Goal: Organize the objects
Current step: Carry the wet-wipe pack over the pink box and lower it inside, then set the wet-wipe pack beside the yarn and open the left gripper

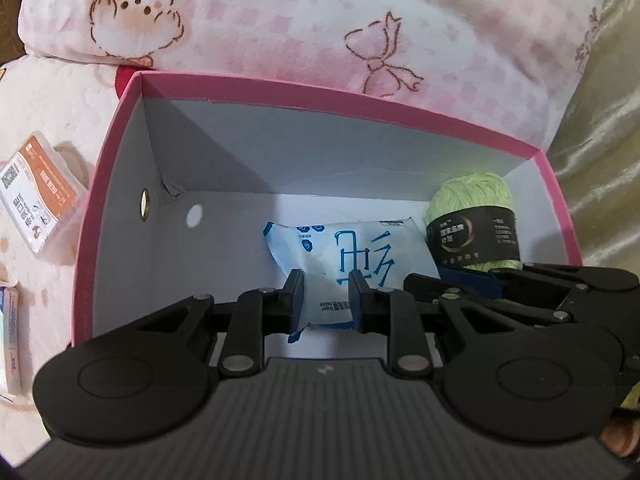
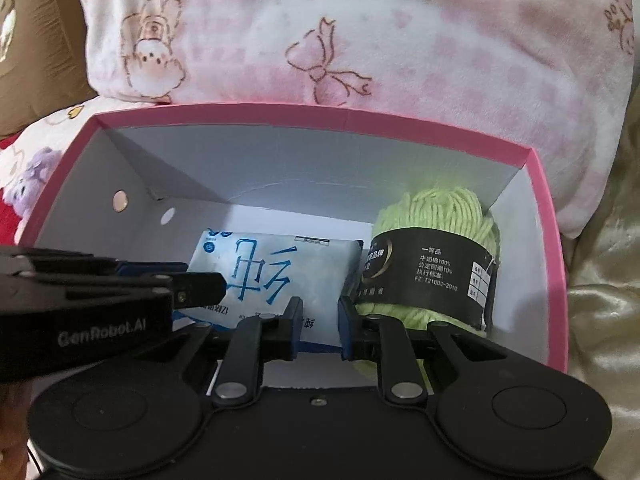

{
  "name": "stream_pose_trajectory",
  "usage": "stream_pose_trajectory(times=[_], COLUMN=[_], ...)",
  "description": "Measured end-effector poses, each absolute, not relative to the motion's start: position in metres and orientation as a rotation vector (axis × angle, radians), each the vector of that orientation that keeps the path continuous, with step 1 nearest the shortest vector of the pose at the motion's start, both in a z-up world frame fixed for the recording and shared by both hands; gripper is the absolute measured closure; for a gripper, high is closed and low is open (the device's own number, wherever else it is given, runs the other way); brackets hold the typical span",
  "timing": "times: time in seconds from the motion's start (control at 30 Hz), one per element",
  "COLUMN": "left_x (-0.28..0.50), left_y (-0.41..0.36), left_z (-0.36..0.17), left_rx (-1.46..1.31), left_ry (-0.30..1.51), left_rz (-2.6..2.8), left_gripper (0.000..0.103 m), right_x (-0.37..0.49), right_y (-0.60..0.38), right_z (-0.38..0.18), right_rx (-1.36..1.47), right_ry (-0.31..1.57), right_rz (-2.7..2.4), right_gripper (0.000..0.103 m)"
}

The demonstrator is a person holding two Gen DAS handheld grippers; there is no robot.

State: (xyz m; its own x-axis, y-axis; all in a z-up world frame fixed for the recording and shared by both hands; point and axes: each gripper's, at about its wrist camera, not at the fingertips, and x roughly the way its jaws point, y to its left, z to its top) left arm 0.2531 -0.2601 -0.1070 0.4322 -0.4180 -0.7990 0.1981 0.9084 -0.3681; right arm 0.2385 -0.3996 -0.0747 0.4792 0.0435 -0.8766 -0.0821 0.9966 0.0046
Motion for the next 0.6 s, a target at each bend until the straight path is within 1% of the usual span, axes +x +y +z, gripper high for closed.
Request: stream_pose_trajectory(times=[0.17, 0.33, 0.37, 0.4, 0.47, 0.6], left_x=[0.262, 0.266, 0.264, 0.263, 0.261, 0.257], left_y=[-0.266, -0.263, -0.262, -0.263, -0.263, -0.266], left_z=[-0.104, -0.108, -0.108, -0.107, -0.106, -0.104], left_rx=[-0.22, -0.268, -0.268, -0.262, -0.25, -0.228], left_ry=[1.083, 1.113, 1.108, 1.104, 1.1, 1.099], left_rz=[-0.356, -0.319, -0.323, -0.329, -0.338, -0.345], left_gripper=[0.082, 0.081, 0.081, 0.081, 0.081, 0.081], right_x=[0.241, 0.242, 0.239, 0.235, 0.227, 0.217], right_y=[-0.399, -0.401, -0.401, -0.4, -0.403, -0.402], right_z=[-0.074, -0.074, -0.072, -0.07, -0.066, -0.064], right_rx=[-0.032, -0.035, -0.041, -0.049, -0.043, -0.034], right_ry=[1.051, 1.055, 1.043, 1.03, 1.008, 1.044], right_rz=[0.059, 0.06, 0.067, 0.081, 0.098, 0.155], right_gripper=[0.084, 0.083, 0.079, 0.07, 0.062, 0.062])
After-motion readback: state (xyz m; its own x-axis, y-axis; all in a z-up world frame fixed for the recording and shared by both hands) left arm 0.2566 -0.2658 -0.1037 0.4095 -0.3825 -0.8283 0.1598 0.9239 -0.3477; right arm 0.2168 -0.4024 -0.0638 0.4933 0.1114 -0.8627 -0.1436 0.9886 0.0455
